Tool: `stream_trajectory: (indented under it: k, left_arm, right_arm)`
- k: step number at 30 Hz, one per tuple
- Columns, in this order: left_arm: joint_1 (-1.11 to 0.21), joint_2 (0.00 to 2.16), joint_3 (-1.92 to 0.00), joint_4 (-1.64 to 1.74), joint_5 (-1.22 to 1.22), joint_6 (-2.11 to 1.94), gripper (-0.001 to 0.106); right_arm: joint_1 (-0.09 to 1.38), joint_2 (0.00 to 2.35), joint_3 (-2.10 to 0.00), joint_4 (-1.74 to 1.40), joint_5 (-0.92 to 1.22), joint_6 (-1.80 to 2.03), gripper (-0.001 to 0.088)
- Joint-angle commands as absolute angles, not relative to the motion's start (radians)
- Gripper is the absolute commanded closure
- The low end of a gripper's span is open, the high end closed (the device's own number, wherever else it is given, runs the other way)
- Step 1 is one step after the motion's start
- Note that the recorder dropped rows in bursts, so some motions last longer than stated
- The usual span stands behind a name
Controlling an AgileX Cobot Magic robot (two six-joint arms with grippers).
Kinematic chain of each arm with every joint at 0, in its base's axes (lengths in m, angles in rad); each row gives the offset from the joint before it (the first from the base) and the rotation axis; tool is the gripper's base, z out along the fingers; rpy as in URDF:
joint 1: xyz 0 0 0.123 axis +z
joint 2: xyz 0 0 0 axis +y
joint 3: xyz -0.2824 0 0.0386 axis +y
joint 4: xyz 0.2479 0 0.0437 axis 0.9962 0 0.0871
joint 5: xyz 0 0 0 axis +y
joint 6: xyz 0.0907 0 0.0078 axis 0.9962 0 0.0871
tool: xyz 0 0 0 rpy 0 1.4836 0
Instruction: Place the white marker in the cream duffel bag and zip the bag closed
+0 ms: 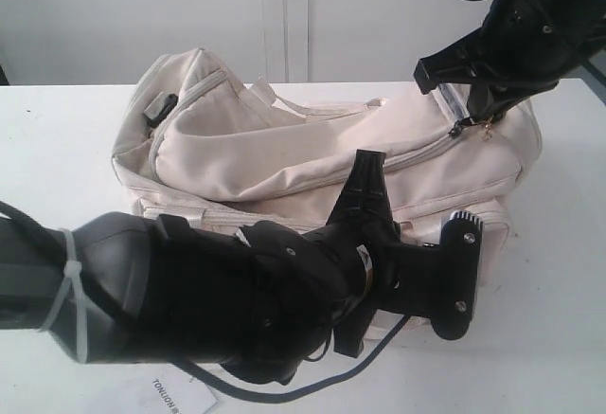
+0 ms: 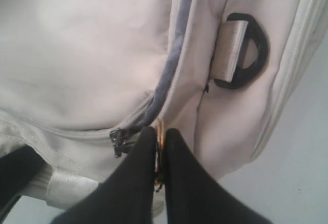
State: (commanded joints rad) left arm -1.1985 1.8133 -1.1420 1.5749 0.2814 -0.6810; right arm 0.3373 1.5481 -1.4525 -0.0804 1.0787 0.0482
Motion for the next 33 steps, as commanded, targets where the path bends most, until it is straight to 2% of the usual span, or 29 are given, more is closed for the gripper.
stream_trajectory:
  k: [8, 17, 33]
  left_arm:
    - [-1.198, 1.813, -1.142, 1.559, 0.28, -0.681, 0.105]
    - [-1.198, 1.813, -1.142, 1.552, 0.28, -0.681, 0.105]
    - [-1.198, 1.813, -1.142, 1.548, 0.28, -0.681, 0.105]
  right_arm:
    - [0.337, 1.548, -1.452, -0.107, 0.998, 0.048, 0.0868]
    - [0.337, 1.548, -1.452, -0.282, 0.92, 0.112, 0.0868]
    - [0.337, 1.579, -1.452, -0.292, 0.745, 0.141, 0.0868]
